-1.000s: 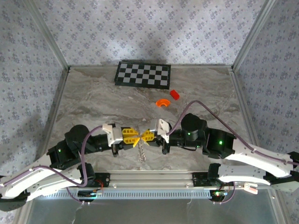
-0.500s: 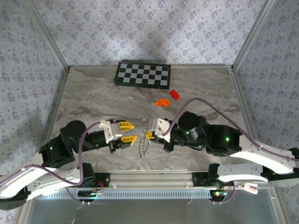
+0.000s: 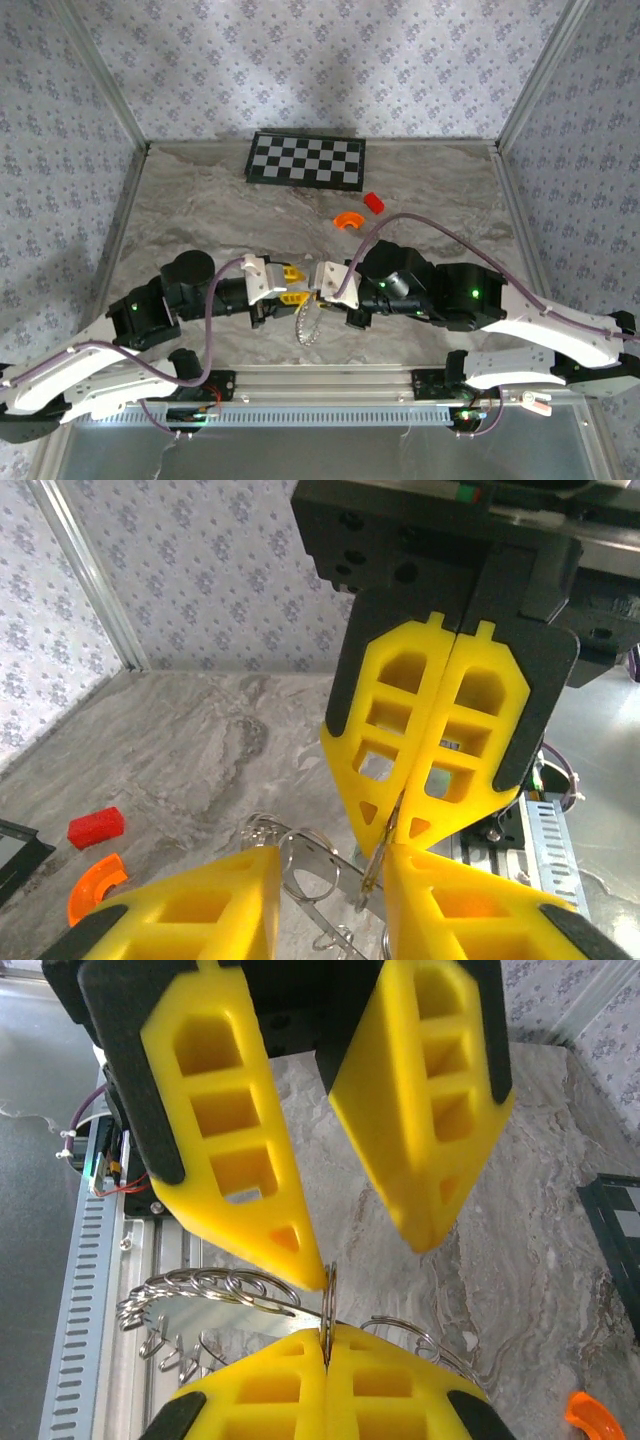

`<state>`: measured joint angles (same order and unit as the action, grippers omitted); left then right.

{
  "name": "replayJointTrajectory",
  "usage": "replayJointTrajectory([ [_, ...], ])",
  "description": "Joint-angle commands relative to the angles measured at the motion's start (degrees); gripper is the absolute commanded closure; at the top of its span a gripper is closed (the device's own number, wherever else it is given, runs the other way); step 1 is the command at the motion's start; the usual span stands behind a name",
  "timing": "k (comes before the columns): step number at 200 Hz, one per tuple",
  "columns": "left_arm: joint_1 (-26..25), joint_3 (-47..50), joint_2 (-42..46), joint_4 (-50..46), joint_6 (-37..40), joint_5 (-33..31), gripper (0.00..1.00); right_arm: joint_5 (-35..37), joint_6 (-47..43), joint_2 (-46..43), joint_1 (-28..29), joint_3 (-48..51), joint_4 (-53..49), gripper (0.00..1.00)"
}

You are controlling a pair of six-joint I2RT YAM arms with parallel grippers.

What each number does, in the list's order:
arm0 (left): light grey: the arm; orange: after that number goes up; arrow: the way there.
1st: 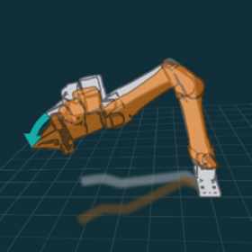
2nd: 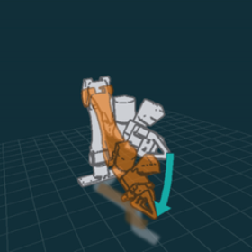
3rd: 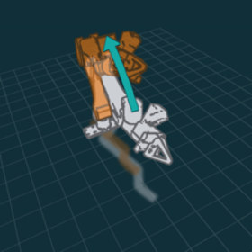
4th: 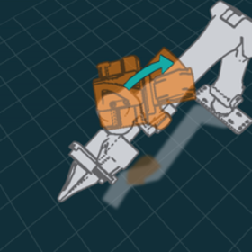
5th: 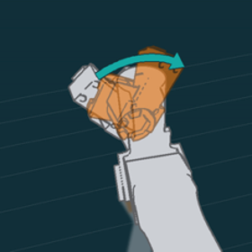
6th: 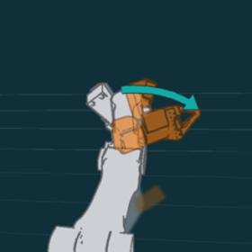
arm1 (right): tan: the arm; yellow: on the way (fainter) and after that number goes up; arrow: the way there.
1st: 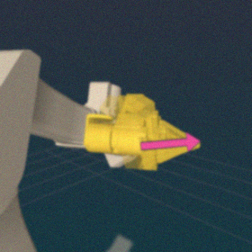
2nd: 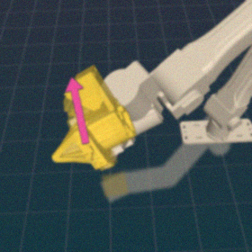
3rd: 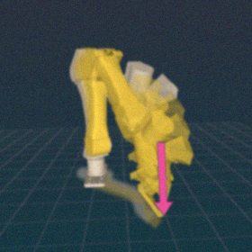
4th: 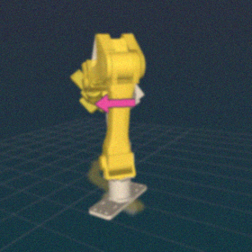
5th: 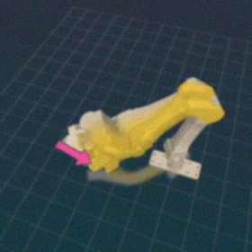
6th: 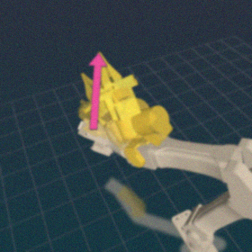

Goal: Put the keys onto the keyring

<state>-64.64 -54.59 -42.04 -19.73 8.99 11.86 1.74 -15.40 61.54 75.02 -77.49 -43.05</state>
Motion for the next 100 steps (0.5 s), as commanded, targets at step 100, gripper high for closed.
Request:
replayJointTrajectory([
  [100, -0.22, -0.08, 0.21, 1.84, 1.42, 1.60, 0.81, -4.11, -1.63, 0.25, 0.10, -2.98, 1.73, 1.00],
])
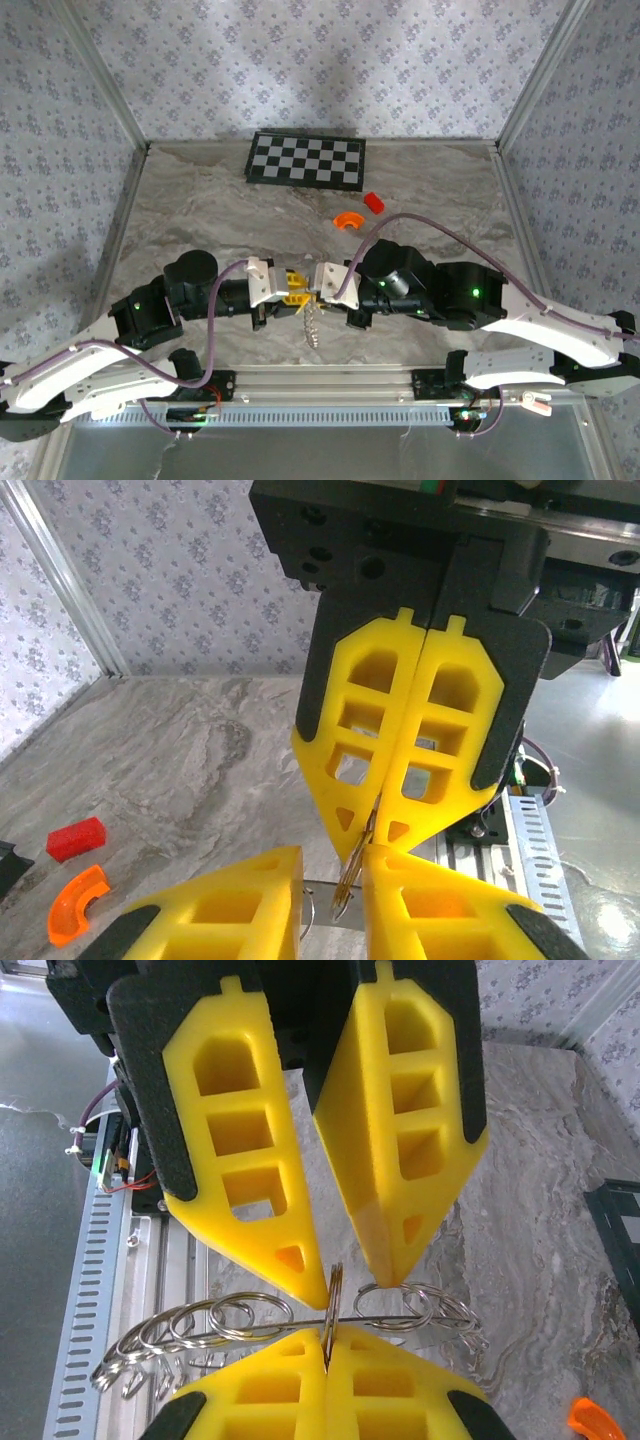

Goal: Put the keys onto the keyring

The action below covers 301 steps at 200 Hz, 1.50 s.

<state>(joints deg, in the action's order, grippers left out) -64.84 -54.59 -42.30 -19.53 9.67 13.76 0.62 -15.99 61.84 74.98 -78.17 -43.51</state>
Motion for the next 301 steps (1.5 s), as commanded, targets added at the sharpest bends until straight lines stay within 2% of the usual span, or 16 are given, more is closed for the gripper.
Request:
replayJointTrajectory([
  [1, -0.02, -0.04, 0.47, 1.67, 0.72, -0.31, 0.81, -3.00, -1.05, -0.06, 0.11, -2.32, 2.19, 1.00],
  [98, -0.02, 0.86, 1.51, 3.51, 0.44, -0.14, 1.00, -6.29, -0.49, -1.90, 0.03, -0.56, 5.92, 1.00],
  [156, -0.02, 3.24, 2.84, 8.72, -0.28, 1.36, 1.00, -8.37, 2.33, -3.93, 0.12, 4.48, 12.41, 1.00],
  [181, -0.03, 4.04, 3.20, 10.97, -0.51, 4.52, 1.00, -8.02, 3.54, -4.67, 0.17, 6.25, 14.61, 0.85],
  [197, -0.02, 4.34, 3.41, 11.79, -0.71, 5.88, 1.00, -8.00, 3.86, -5.43, 0.17, 7.09, 15.91, 0.81],
  [280, -0.02, 5.81, 5.46, 15.00, -2.39, 9.31, 1.00, -5.74, 4.17, -7.26, 0.09, 8.60, 17.48, 0.81],
  [301, -0.02, 5.81, 5.73, 15.28, -2.77, 10.00, 1.00, -5.46, 3.80, -7.93, 0.07, 9.16, 18.06, 0.83],
])
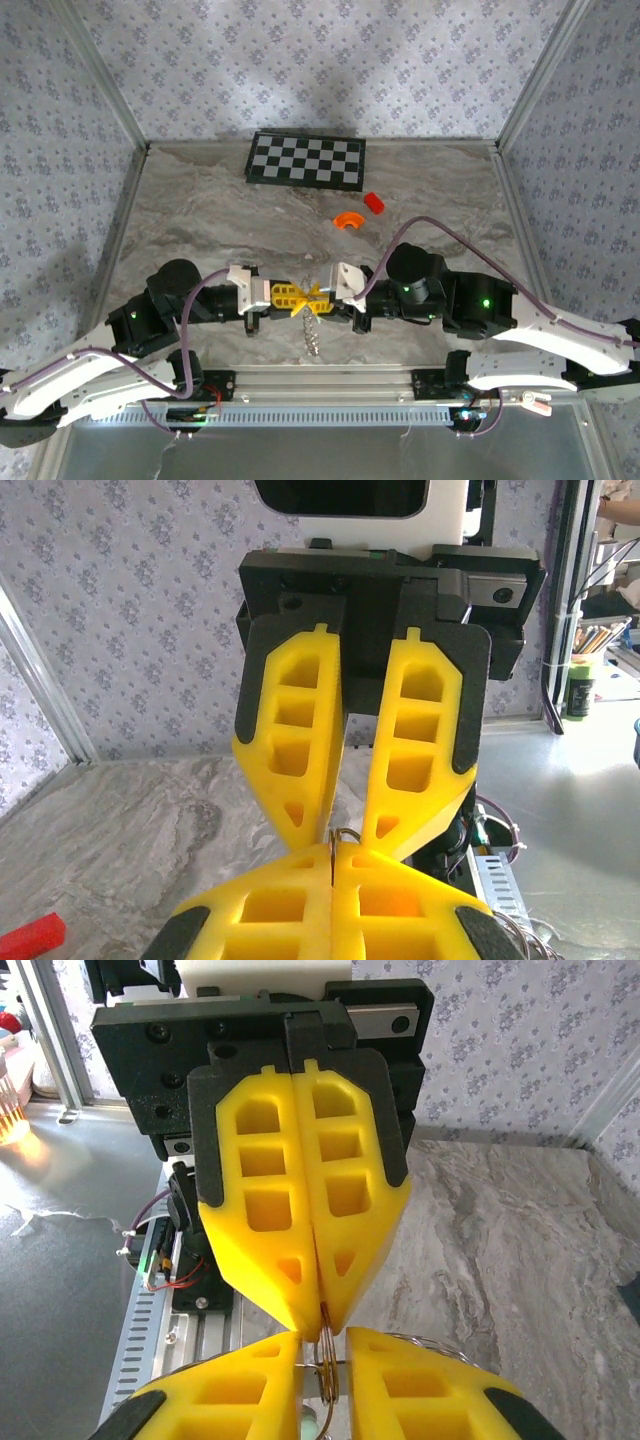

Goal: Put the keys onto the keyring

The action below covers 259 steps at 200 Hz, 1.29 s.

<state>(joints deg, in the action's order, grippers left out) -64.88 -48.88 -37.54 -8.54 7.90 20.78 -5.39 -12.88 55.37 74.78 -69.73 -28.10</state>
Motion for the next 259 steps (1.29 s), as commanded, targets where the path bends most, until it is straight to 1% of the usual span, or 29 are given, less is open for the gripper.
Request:
replayJointTrajectory([
  [1, 0.06, 0.10, 0.97, 4.35, -1.02, 3.06, 1.00, 0.55, 0.68, -1.52, 0.27, 0.78, 2.72, 0.83],
  [12, 0.06, 0.40, 1.13, 5.01, -1.67, 3.92, 1.00, 0.54, 0.34, -2.22, 0.31, 0.92, 3.98, 0.85],
  [15, 0.02, 0.44, 1.15, 5.24, -1.84, 4.14, 1.00, 0.55, 0.32, -2.41, 0.31, 2.71, 4.37, 0.85],
  [22, 0.04, 0.59, 1.24, 5.60, -2.16, 4.42, 1.00, 0.54, 0.23, -2.86, 0.28, 3.32, 4.82, 0.86],
  [36, 0.02, 0.80, 1.58, 5.94, -2.35, 4.40, 1.00, 0.64, 0.16, -3.23, 0.35, 3.63, 5.13, 0.89],
  [61, 0.02, 1.07, 1.78, 6.12, -2.48, 4.27, 1.00, 0.94, 0.08, -3.13, 0.31, 3.64, 4.84, 0.90],
  [73, 0.02, 0.98, 1.77, 6.16, -2.52, 4.19, 1.00, 1.23, 0.01, -3.08, 0.37, 3.55, 4.59, 0.94],
  [82, 0.04, 1.00, 1.63, 6.16, -2.51, 4.21, 1.00, 1.34, -0.15, -3.04, 0.30, 3.51, 4.40, 1.00],
  [90, 0.02, 1.00, 1.51, 6.05, -2.46, 3.86, 1.00, 1.55, -0.36, -3.01, 0.34, 3.53, 4.24, 1.00],
  [111, 0.04, 0.82, 1.46, 4.39, -1.62, 0.95, 1.00, 2.90, -1.11, -3.17, 0.41, 3.22, 3.57, 1.00],
  [126, 0.02, 0.63, 1.67, 0.89, 0.31, -3.04, 1.00, 3.71, -2.10, -2.95, 0.54, 2.41, 2.12, 1.00],
  [143, 0.02, 0.30, 1.31, -3.23, 1.68, -6.53, 0.89, 3.56, -3.64, -2.57, 0.70, 0.93, -0.76, 1.00],
  [158, 0.02, -0.30, 0.44, -5.14, 1.39, -6.45, 0.78, 3.36, -4.88, -1.54, 0.78, -2.15, -4.26, 1.00],
  [165, 0.02, -0.51, 0.00, -5.71, 1.38, -6.48, 0.74, 3.21, -5.29, -0.89, 0.88, -3.29, -5.88, 1.00],
  [197, 0.06, -0.76, -0.60, -6.47, 1.59, -7.58, 0.74, 2.37, -6.53, 2.01, 0.97, -6.97, -11.38, 1.00],
  [259, 0.02, -1.28, -0.27, -6.66, 1.55, -7.97, 0.73, 3.89, -5.18, 3.41, 1.07, -7.94, -12.43, 1.00],
])
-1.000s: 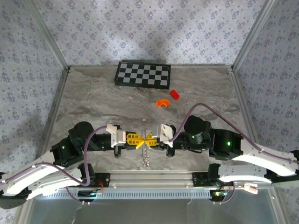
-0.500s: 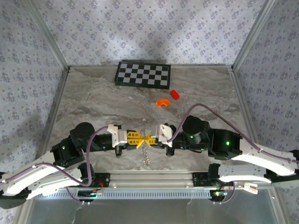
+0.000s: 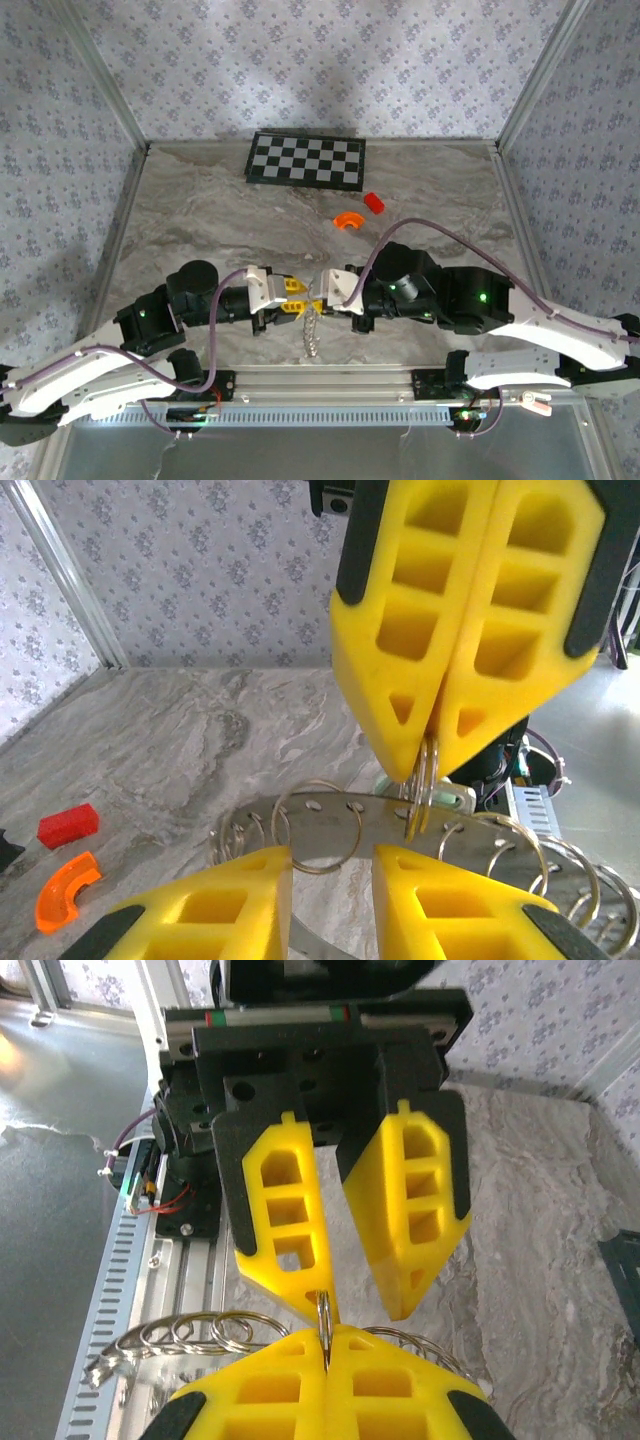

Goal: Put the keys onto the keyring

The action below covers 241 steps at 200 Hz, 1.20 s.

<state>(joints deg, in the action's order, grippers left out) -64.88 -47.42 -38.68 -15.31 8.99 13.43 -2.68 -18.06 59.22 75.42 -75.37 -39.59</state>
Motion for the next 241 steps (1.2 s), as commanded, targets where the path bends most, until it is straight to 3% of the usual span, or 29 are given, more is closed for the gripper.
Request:
replayJointTrajectory([
  [1, 0.02, -2.76, 0.92, 0.11, 0.43, -0.61, 0.73, 1.22, 0.02, -0.47, 0.43, -2.27, -0.97, 1.00],
  [101, -0.02, -2.06, 0.69, 2.17, -1.38, 1.88, 0.73, 2.62, -0.71, -0.94, 0.77, -1.33, -1.19, 1.00],
  [161, 0.02, -1.92, -0.21, 3.58, -2.67, 5.96, 0.65, 3.47, -0.93, -0.82, 0.65, -1.01, -1.31, 1.00],
  [241, 0.02, -2.37, -0.70, 3.53, -2.38, 5.11, 0.70, 3.75, -1.27, -1.05, 0.65, -1.07, -1.02, 1.00],
])
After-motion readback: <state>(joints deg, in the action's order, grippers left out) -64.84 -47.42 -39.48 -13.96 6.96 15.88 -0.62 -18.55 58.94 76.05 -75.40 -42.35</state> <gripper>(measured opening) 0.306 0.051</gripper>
